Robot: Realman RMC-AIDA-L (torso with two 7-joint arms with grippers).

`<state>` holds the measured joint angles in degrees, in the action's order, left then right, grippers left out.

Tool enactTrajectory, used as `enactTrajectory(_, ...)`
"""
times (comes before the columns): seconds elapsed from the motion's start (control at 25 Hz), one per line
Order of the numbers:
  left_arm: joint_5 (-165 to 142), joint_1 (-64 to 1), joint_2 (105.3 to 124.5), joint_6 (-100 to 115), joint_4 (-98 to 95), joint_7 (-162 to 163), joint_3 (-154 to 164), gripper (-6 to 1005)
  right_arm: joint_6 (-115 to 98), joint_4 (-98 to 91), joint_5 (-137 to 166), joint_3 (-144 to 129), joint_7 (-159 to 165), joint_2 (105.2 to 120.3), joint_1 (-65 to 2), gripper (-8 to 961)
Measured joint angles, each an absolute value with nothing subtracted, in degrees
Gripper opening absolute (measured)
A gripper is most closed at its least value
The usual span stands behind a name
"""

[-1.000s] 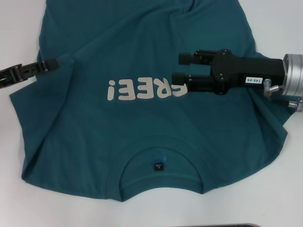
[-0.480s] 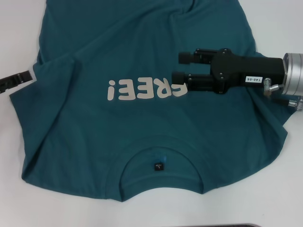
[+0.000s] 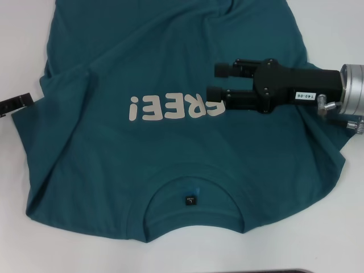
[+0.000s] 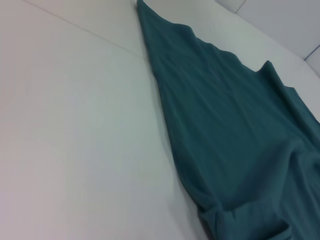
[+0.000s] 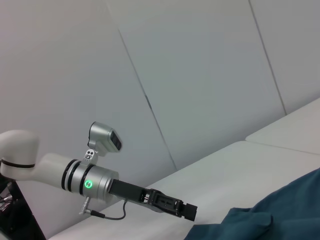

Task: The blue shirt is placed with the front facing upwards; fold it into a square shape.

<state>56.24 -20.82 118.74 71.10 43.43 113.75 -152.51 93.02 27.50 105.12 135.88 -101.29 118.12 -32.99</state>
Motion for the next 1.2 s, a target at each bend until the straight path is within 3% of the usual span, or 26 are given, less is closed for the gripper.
enactTrajectory(1.2,56.1,-21.0,118.25,71.5,42.4,112.3,-148.7,706,93.2,27.6,104.9,136.1,-101.3,118.03,-32.9,760)
